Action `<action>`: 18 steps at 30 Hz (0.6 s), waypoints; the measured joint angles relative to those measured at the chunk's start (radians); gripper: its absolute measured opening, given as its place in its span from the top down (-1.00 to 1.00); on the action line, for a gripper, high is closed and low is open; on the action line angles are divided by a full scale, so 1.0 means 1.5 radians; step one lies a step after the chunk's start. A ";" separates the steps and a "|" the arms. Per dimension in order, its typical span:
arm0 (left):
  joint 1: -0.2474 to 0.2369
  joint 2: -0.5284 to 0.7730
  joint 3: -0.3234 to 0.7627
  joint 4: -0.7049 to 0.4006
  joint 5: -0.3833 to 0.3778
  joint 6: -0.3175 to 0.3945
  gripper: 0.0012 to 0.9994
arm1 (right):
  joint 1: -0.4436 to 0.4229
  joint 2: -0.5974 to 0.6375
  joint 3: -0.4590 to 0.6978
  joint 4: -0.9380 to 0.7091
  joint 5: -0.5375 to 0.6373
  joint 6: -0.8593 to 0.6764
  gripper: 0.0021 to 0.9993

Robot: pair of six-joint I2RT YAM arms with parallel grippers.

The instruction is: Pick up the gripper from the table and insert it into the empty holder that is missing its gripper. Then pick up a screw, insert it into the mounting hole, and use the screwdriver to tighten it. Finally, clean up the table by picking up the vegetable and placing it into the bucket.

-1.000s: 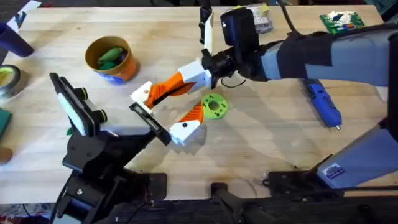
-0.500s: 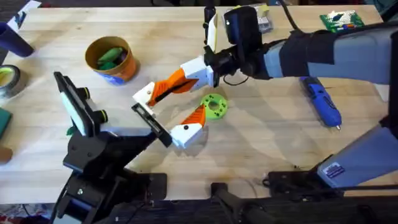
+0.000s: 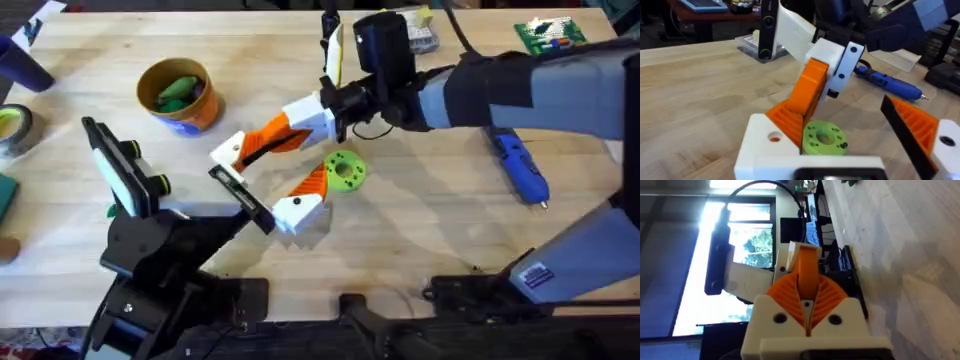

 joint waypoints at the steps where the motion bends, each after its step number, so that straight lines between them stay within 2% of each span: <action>1: 0.000 0.000 0.000 0.000 -0.003 0.001 -0.98 | 0.001 0.000 0.000 0.010 0.003 0.006 0.98; 6: 0.002 0.000 0.000 0.001 -0.016 0.008 -0.98 | 0.007 0.000 -0.001 0.052 0.021 0.037 0.98; 18: 0.004 0.000 0.000 0.000 -0.028 0.007 -0.98 | 0.015 0.000 -0.001 0.060 0.054 0.060 0.98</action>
